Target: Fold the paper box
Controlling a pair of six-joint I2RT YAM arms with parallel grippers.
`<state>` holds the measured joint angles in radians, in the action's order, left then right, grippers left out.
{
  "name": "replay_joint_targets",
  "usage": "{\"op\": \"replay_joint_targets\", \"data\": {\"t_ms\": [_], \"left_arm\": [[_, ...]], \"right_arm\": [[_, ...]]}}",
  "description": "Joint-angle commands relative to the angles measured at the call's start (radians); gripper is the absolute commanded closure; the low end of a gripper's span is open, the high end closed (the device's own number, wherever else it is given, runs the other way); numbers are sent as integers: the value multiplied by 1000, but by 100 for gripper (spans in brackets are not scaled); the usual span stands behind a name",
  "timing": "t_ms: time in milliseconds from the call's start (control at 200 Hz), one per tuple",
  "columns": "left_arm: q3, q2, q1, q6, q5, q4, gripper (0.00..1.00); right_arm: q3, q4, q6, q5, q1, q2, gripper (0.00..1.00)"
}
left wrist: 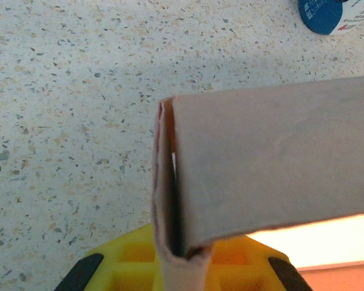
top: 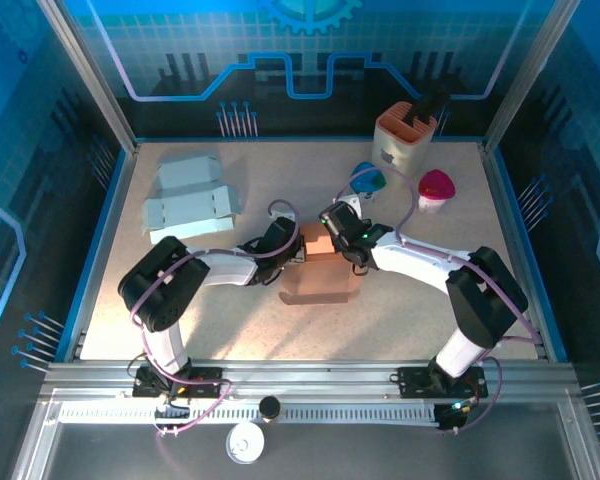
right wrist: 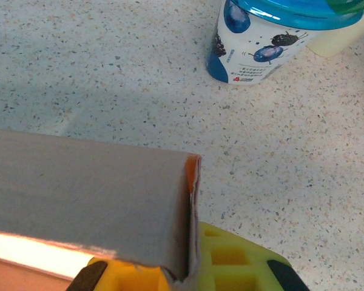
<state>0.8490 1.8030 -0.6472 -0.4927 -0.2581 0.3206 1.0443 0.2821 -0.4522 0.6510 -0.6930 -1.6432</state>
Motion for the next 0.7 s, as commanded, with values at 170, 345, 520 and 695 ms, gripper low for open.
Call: {"op": "replay_joint_targets", "data": {"t_ms": [170, 345, 520, 695], "left_arm": [[-22, 39, -47, -13, -183, -83, 100], [-63, -1, -47, -2, -146, -33, 79], [-65, -18, -45, 49, -72, -20, 66], [-67, -3, -46, 58, -77, -31, 88]], "right_arm": [[26, -15, -24, -6, -5, -16, 100], [17, -19, -21, -9, 1, -15, 100], [17, -19, -16, -21, 9, -9, 100], [20, -17, -17, -25, 9, -11, 100]]}}
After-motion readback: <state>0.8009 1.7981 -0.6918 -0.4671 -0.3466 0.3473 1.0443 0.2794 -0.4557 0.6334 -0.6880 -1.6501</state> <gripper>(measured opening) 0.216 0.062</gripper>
